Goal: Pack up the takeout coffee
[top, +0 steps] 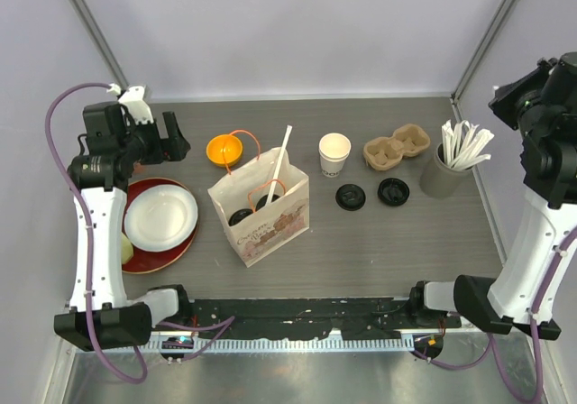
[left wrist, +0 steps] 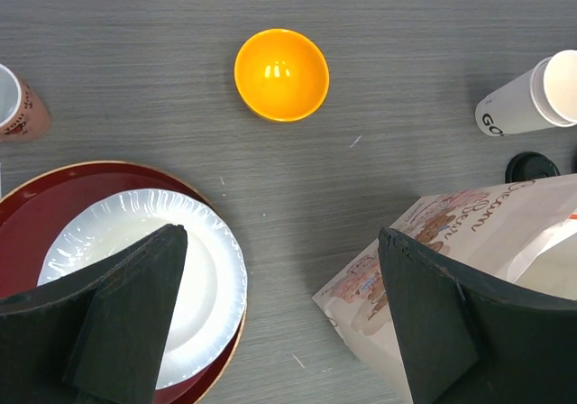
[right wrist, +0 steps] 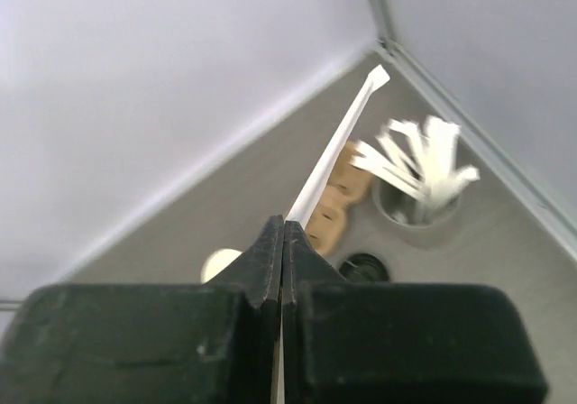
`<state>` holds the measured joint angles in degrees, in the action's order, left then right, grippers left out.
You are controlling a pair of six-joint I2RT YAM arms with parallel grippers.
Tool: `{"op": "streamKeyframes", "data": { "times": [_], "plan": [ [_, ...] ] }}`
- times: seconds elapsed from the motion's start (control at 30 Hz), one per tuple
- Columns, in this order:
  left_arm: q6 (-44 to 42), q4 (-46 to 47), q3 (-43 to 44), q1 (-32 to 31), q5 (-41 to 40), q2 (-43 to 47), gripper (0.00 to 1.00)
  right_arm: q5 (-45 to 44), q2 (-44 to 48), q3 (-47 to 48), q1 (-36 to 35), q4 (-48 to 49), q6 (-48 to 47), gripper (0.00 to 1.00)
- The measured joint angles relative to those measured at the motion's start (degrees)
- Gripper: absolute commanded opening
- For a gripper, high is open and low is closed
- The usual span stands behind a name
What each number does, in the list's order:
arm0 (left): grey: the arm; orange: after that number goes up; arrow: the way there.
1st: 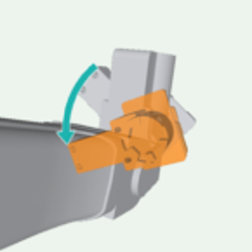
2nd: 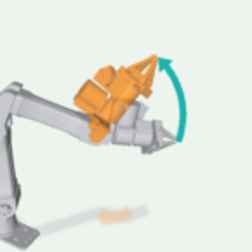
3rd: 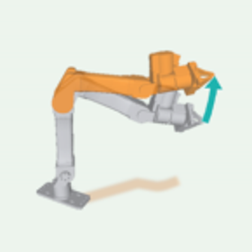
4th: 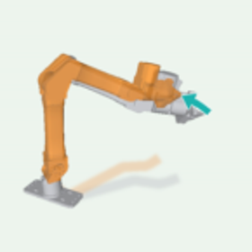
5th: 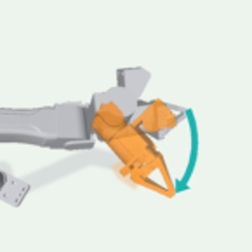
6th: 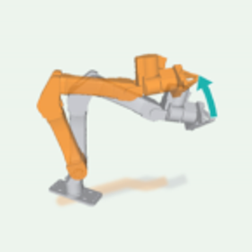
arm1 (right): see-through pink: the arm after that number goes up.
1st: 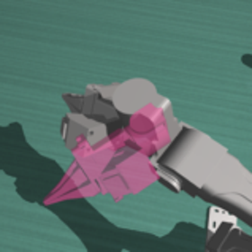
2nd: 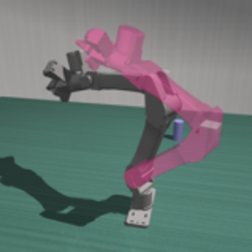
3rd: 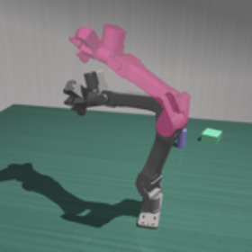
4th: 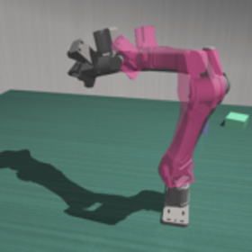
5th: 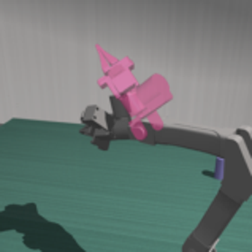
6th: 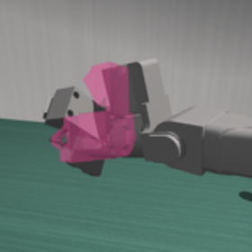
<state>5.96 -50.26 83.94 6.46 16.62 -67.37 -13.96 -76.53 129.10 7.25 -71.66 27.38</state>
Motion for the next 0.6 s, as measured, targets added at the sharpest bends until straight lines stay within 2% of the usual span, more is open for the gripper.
{"op": "streamKeyframes", "data": {
  "times": [0.17,0.23,0.43,0.6],
  "plan": [
    [0.7,0.2,-1.2,0.0,0.0,1.7,0.91,12.2,-1.0,2.8,-0.4,7.6,3.8,0.01],
    [1.1,0.2,-1.3,0.0,-0.1,2.4,0.91,15.9,-2.7,3.4,-2.6,9.6,4.9,0.01],
    [1.2,-0.7,-1.3,0.0,-0.4,5.0,0.91,30.6,-12.9,8.9,-18.2,16.8,6.9,0.01],
    [1.2,-1.3,-1.3,-0.1,-0.6,5.6,0.91,43.2,-17.7,8.8,-25.6,19.2,9.3,0.01]
  ]
}}
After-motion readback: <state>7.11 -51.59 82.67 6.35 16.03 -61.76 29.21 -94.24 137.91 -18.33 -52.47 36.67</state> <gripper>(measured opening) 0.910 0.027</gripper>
